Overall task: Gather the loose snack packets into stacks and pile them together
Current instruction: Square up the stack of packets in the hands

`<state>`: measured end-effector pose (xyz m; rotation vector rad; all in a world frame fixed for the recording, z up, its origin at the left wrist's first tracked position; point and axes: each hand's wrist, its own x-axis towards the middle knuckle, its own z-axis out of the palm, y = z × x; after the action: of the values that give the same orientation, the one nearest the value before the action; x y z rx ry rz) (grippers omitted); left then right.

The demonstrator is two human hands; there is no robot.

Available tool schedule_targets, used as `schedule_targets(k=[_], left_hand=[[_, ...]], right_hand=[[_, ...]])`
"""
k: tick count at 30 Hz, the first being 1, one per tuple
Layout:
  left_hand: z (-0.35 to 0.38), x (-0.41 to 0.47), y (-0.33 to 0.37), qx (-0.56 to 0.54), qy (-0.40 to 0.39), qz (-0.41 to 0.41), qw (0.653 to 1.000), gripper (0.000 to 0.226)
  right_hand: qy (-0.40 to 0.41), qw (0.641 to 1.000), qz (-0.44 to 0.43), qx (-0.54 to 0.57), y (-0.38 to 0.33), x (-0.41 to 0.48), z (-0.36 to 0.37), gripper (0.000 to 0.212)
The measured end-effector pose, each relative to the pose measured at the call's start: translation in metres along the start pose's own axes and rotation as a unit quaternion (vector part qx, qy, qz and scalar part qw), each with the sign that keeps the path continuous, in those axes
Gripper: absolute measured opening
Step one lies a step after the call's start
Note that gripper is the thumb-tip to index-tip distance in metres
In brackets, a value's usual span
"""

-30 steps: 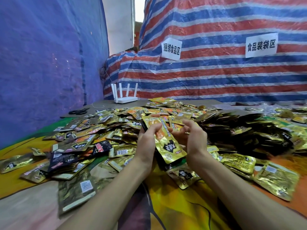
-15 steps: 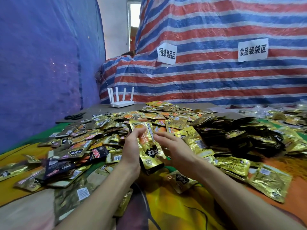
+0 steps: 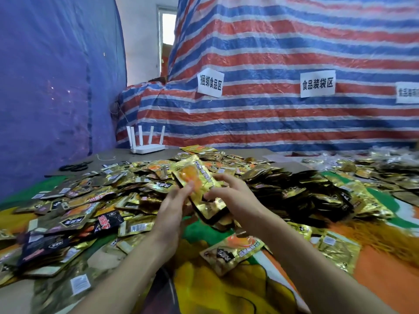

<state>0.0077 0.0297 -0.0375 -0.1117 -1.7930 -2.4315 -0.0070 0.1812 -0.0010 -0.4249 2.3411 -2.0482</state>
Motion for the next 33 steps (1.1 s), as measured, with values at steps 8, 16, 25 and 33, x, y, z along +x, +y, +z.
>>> schedule_targets(k=[8, 16, 25, 33], left_hand=[[0.007, -0.009, -0.014, 0.267, -0.078, 0.182, 0.943, 0.028], [0.002, -0.006, -0.014, 0.296, -0.061, 0.217, 0.928, 0.021], [-0.003, -0.003, -0.002, 0.352, 0.061, 0.242, 0.902, 0.018], [-0.047, 0.036, 0.031, 0.654, 0.189, 0.07, 0.729, 0.062]], right_hand=[[0.241, 0.93, 0.015, -0.277, -0.042, 0.041, -0.088, 0.061], [0.253, 0.704, 0.158, -0.644, -0.027, 0.07, -0.098, 0.052], [0.251, 0.751, -0.092, -0.604, -0.027, 0.064, -0.04, 0.047], [-0.031, 0.79, -0.101, -0.604, 0.021, 0.074, 0.058, 0.058]])
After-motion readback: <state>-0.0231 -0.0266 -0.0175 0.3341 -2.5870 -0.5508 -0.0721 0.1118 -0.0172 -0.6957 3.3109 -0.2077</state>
